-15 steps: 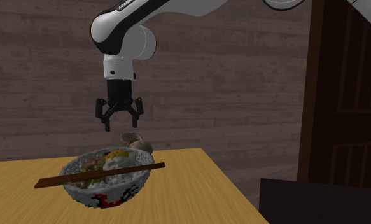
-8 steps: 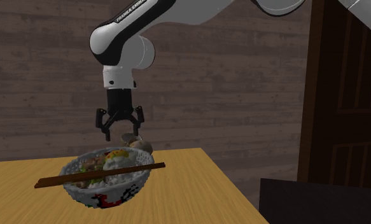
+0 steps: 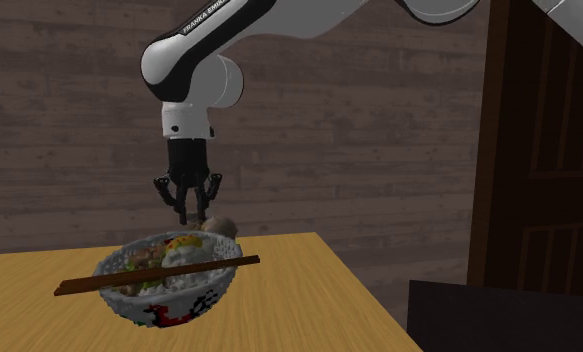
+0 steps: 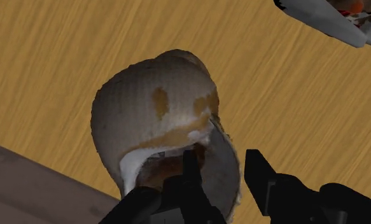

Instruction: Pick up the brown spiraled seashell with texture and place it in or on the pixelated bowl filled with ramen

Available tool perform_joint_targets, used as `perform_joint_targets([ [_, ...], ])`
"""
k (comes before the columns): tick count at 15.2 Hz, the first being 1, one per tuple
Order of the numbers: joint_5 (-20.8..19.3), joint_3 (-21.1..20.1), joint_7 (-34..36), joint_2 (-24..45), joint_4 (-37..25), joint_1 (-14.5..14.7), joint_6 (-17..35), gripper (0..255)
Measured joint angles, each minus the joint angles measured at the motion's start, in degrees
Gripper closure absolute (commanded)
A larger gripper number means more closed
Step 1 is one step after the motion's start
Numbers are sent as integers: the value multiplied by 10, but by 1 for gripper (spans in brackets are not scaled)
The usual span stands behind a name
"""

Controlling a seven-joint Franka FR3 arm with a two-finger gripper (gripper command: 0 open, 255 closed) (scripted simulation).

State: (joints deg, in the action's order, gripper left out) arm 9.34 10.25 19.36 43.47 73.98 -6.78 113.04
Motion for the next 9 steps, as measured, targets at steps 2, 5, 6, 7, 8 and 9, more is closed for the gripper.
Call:
perform_joint_targets([
  [2,0,0,0,3,-4,0,-3,255],
  [5,0,0,0,4,-5,-1,-4,255],
  [6,0,0,0,3,-5,0,-3,255],
  [7,0,0,0,3,-4,0,-2,255],
  [8,0,0,0,2,-2,0,-1,255],
  [9,0,0,0,0,-2,0,-4,255],
])
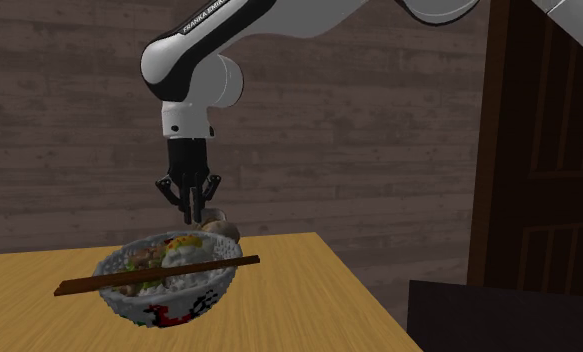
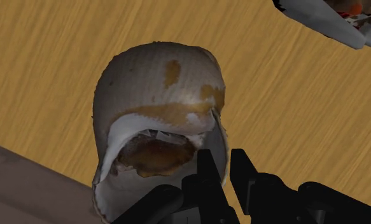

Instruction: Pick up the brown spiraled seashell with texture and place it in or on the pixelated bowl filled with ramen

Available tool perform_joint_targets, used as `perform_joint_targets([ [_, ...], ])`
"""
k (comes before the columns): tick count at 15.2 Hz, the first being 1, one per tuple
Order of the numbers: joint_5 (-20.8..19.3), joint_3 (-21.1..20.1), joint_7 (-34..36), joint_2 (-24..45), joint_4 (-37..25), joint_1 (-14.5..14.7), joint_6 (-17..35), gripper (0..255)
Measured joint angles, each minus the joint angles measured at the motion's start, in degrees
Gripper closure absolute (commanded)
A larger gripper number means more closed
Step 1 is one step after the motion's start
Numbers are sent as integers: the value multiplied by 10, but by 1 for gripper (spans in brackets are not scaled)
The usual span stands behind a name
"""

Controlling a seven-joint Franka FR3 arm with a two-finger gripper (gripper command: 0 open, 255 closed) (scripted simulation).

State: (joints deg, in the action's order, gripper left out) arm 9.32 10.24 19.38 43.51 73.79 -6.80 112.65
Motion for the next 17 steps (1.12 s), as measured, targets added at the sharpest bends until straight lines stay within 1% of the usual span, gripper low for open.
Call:
perform_joint_targets([
  [13,-7,4,6,-33,-37,0,-72,255],
  [17,-8,5,8,-37,-63,-2,-102,255],
])
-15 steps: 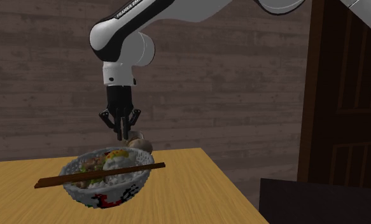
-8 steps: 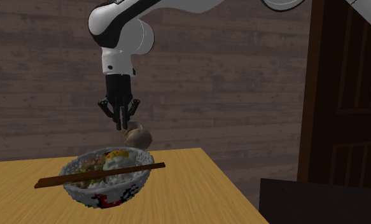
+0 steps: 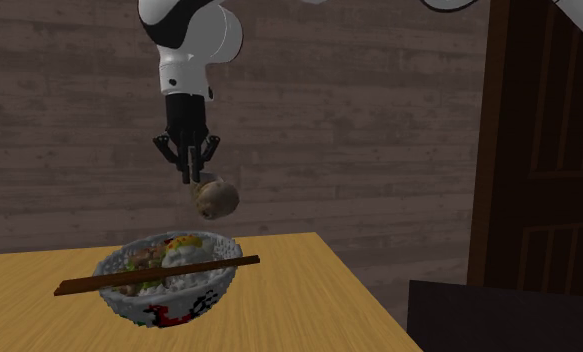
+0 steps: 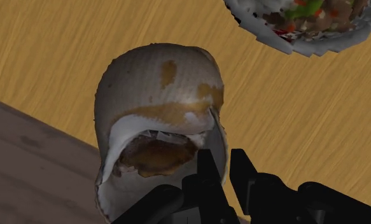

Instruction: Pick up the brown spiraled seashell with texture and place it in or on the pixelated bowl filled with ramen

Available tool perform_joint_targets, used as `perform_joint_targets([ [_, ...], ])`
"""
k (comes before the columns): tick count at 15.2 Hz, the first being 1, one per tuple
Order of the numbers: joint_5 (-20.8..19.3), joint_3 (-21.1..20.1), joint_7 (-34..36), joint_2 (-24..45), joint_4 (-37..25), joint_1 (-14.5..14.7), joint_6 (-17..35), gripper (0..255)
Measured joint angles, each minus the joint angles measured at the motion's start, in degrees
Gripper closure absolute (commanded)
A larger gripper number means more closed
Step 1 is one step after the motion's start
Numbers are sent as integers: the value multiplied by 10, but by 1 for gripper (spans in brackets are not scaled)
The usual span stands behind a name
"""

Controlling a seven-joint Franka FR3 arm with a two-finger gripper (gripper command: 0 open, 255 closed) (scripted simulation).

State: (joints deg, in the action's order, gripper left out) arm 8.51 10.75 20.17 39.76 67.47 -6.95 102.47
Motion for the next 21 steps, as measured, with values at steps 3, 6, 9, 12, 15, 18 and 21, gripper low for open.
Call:
perform_joint_targets([
  [3,-1,1,1,-4,-17,-1,-21,255],
  [6,-1,1,3,-4,-40,-3,-44,255],
  [9,-2,1,5,-4,-64,-4,-67,255],
  [12,-2,1,6,1,-93,-7,-92,255],
  [15,-2,1,8,3,-121,-9,-116,255],
  [18,-6,-1,27,-32,-79,14,-109,255],
  [21,-11,-6,57,-60,-44,43,-100,255],
])
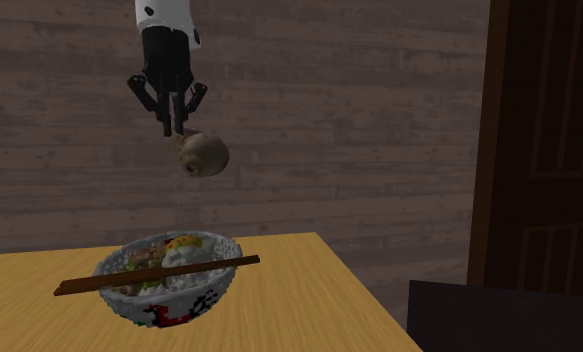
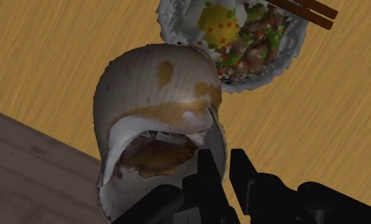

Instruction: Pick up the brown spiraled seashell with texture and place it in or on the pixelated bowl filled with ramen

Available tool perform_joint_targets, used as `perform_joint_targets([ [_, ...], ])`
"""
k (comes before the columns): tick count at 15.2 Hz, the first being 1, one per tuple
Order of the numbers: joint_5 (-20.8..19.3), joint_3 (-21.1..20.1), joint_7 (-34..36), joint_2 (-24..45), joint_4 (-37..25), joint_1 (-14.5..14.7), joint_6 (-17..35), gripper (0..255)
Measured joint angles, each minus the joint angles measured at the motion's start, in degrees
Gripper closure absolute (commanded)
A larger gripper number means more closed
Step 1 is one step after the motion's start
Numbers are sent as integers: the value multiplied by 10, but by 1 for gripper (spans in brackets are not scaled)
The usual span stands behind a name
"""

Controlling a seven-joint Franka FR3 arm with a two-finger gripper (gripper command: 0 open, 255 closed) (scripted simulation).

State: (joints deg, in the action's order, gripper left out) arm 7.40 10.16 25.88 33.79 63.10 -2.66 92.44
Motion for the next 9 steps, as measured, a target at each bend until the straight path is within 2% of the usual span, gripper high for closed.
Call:
perform_joint_targets([
  [4,-8,-7,41,-52,72,41,21,255],
  [9,-16,-21,96,-88,105,85,22,255],
])
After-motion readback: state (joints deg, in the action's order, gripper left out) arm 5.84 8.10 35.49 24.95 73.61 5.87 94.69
